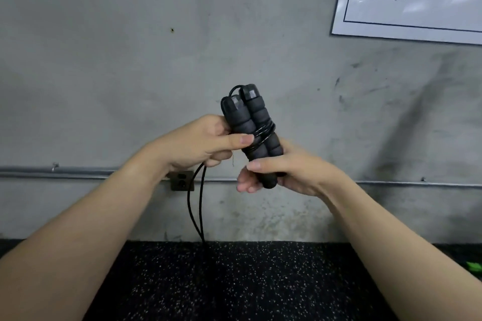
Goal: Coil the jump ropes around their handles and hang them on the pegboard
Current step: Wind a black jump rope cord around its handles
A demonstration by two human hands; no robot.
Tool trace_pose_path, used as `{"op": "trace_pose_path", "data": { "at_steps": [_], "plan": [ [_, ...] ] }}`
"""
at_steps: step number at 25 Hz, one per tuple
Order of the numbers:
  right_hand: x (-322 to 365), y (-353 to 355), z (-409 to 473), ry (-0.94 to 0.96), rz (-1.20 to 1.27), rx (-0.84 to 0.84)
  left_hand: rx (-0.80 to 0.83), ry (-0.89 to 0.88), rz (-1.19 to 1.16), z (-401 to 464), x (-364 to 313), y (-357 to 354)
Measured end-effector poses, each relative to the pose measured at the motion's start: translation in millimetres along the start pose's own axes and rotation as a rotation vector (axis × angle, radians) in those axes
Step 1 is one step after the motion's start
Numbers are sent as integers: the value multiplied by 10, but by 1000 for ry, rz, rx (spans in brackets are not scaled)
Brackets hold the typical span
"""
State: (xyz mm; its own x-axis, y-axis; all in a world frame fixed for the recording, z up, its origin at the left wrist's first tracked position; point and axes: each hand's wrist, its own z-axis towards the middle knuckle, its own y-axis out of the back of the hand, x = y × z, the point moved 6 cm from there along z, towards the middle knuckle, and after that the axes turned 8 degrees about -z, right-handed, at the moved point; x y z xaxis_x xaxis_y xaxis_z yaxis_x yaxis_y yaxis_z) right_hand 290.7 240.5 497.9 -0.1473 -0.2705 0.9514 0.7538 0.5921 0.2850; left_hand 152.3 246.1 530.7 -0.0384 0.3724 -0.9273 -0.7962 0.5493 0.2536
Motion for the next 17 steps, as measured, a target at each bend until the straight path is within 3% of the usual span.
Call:
{"op": "trace_pose_path", "data": {
  "at_steps": [3,6,8,11,17],
  "plan": [
    [54,-13,27,73,93,-39,-89,4,82,14,-92,-11],
    [176,186,41,180,-7,-212,-371,59,435,14,-124,143],
    [167,286,74,195,-17,-314,-484,0,568,13,-167,191],
    [98,289,160,206,-28,-398,-564,-80,607,-3,-221,142],
    [-32,53,321,220,-103,-542,-585,3,761,-133,-137,80]
  ]
}}
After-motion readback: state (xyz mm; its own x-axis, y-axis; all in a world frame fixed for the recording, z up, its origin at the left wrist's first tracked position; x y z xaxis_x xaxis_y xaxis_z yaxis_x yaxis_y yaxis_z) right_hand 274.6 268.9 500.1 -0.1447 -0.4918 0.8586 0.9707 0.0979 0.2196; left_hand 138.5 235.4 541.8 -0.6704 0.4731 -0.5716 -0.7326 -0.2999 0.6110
